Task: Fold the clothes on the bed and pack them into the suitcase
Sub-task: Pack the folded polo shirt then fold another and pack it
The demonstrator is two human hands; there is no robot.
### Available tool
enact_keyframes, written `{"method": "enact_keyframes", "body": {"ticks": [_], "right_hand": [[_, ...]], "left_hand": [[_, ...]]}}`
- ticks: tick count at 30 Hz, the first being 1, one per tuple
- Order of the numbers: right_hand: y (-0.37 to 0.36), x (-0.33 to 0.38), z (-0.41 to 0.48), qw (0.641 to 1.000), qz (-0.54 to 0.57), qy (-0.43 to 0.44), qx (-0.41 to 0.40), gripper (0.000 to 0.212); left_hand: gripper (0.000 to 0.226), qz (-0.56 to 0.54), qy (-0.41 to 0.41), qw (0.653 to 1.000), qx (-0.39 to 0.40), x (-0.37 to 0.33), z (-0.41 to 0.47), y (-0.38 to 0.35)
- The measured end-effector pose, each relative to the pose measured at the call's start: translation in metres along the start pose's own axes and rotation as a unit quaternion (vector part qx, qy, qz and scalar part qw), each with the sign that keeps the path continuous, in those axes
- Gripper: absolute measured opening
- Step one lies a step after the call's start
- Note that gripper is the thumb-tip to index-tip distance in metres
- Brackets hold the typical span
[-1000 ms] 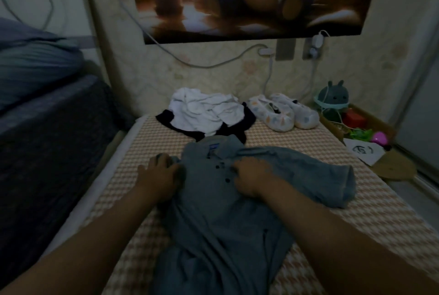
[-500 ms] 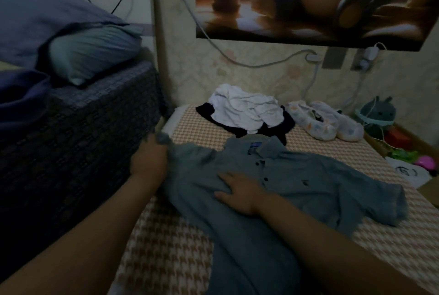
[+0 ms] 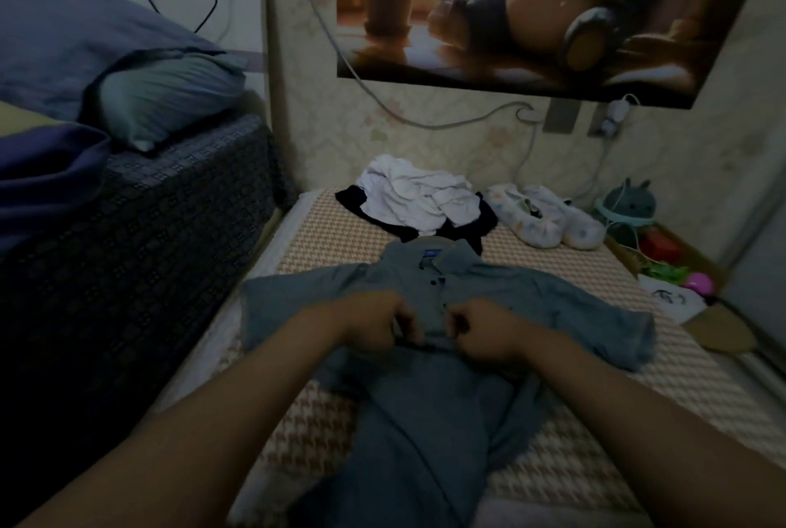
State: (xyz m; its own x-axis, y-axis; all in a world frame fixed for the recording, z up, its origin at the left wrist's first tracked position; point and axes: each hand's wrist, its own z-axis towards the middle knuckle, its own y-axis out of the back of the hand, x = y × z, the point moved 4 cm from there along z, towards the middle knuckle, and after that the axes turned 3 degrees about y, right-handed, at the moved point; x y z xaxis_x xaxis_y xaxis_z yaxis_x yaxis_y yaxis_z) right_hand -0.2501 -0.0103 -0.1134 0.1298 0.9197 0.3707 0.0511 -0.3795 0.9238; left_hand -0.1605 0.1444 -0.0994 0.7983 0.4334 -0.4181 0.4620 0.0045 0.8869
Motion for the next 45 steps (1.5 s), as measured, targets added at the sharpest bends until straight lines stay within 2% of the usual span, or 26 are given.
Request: {"method": "enact_keyframes", "body": {"ticks": [2, 4, 6, 9, 11, 13, 14, 16, 18, 20, 22, 23, 25, 26, 28, 30, 31, 32, 34, 35, 37, 39, 41, 43, 44, 45], "right_hand": [[0.003, -0.007, -0.024, 1.000, -0.003, -0.003, 0.029, 0.024], [-0.001, -0.013, -0.045, 0.996, -0.004, -0.004, 0.087, 0.020], [-0.007, -0.015, -0.065, 0.986, 0.029, -0.010, 0.167, 0.011], [-0.014, -0.021, -0.080, 0.977, 0.017, 0.004, 0.215, 0.038], [-0.017, -0.023, -0.084, 0.981, -0.036, 0.023, 0.191, 0.039], [-0.010, -0.026, -0.086, 0.988, -0.059, 0.045, 0.136, 0.017], [-0.001, -0.030, -0.086, 0.992, -0.067, 0.043, 0.100, 0.016], [0.022, -0.045, -0.088, 0.996, -0.089, 0.012, 0.013, 0.021], [0.043, -0.062, -0.091, 0.985, -0.141, -0.036, -0.091, 0.020], [0.049, -0.073, -0.090, 0.954, -0.211, -0.043, -0.207, 0.018], [0.038, -0.071, -0.086, 0.949, -0.232, -0.018, -0.213, 0.017], [0.032, -0.065, -0.085, 0.962, -0.207, -0.007, -0.177, 0.011], [0.019, -0.052, -0.083, 0.993, -0.088, -0.005, -0.072, 0.010], [0.013, -0.047, -0.081, 0.999, -0.025, -0.004, -0.027, 0.011], [0.003, -0.032, -0.080, 0.998, 0.020, 0.017, 0.054, 0.024], [-0.011, -0.032, -0.077, 0.992, -0.049, 0.046, 0.108, 0.050], [-0.017, -0.033, -0.076, 0.988, -0.098, 0.051, 0.107, 0.056], [-0.020, -0.036, -0.073, 0.987, -0.124, 0.056, 0.088, 0.056], [-0.020, -0.037, -0.069, 0.991, -0.101, 0.082, 0.038, 0.041], [-0.017, -0.039, -0.069, 0.994, -0.083, 0.067, 0.029, 0.031], [-0.004, -0.044, -0.070, 1.000, -0.022, 0.017, 0.001, 0.018], [0.015, -0.049, -0.075, 0.995, 0.088, -0.027, -0.036, 0.022], [0.028, -0.055, -0.081, 0.980, 0.179, -0.076, -0.039, 0.027], [0.035, -0.064, -0.083, 0.972, 0.202, -0.110, -0.041, 0.041], [0.033, -0.070, -0.083, 0.969, 0.207, -0.129, -0.041, 0.045], [0.030, -0.076, -0.083, 0.970, 0.190, -0.142, -0.045, 0.045]], "left_hand": [[0.046, 0.009, -0.023, 0.996, 0.086, -0.021, -0.010, -0.019], [0.054, 0.009, -0.017, 0.988, 0.154, -0.027, -0.017, -0.041], [0.048, 0.014, -0.016, 0.988, 0.150, -0.028, -0.017, -0.054], [0.021, 0.010, -0.029, 0.997, 0.077, -0.026, -0.014, -0.050], [0.011, -0.002, -0.045, 0.998, 0.032, -0.022, -0.015, -0.041], [0.006, -0.025, -0.049, 0.998, -0.013, -0.009, -0.019, -0.024], [0.006, -0.039, -0.044, 0.998, -0.038, 0.002, -0.022, -0.013], [0.009, -0.067, -0.023, 0.993, -0.092, 0.029, -0.028, 0.008], [0.010, -0.064, 0.006, 0.992, -0.112, 0.052, -0.032, 0.013], [0.008, 0.028, 0.062, 0.993, -0.093, 0.065, -0.030, 0.000], [0.012, 0.132, 0.111, 0.978, -0.115, 0.062, -0.025, -0.009], [0.016, 0.139, 0.105, 0.974, -0.146, 0.053, -0.023, -0.009], [0.027, 0.081, 0.026, 0.976, -0.201, 0.021, -0.020, -0.003], [0.030, 0.034, -0.020, 0.982, -0.185, 0.003, -0.019, -0.002], [0.036, -0.034, -0.066, 0.996, -0.047, -0.028, -0.020, -0.015], [0.061, 0.037, -0.043, 0.993, 0.102, -0.036, -0.021, -0.038], [0.071, 0.105, -0.028, 0.986, 0.126, -0.034, -0.021, -0.045], [0.068, 0.143, -0.025, 0.982, 0.118, -0.030, -0.018, -0.050], [0.031, 0.098, -0.055, 0.992, 0.052, -0.028, -0.011, -0.050], [0.017, 0.064, -0.062, 0.996, 0.013, -0.028, -0.009, -0.047], [0.011, 0.014, -0.040, 0.998, -0.047, -0.022, -0.006, -0.036], [0.014, -0.118, 0.008, 0.990, -0.071, -0.010, -0.009, -0.019], [0.019, -0.245, 0.067, 0.965, -0.057, 0.013, -0.017, -0.007], [0.025, -0.316, 0.136, 0.939, 0.021, 0.029, -0.025, -0.008], [0.026, -0.298, 0.171, 0.938, 0.056, 0.031, -0.028, -0.012], [0.024, -0.220, 0.196, 0.952, 0.082, 0.030, -0.032, -0.017]]}}
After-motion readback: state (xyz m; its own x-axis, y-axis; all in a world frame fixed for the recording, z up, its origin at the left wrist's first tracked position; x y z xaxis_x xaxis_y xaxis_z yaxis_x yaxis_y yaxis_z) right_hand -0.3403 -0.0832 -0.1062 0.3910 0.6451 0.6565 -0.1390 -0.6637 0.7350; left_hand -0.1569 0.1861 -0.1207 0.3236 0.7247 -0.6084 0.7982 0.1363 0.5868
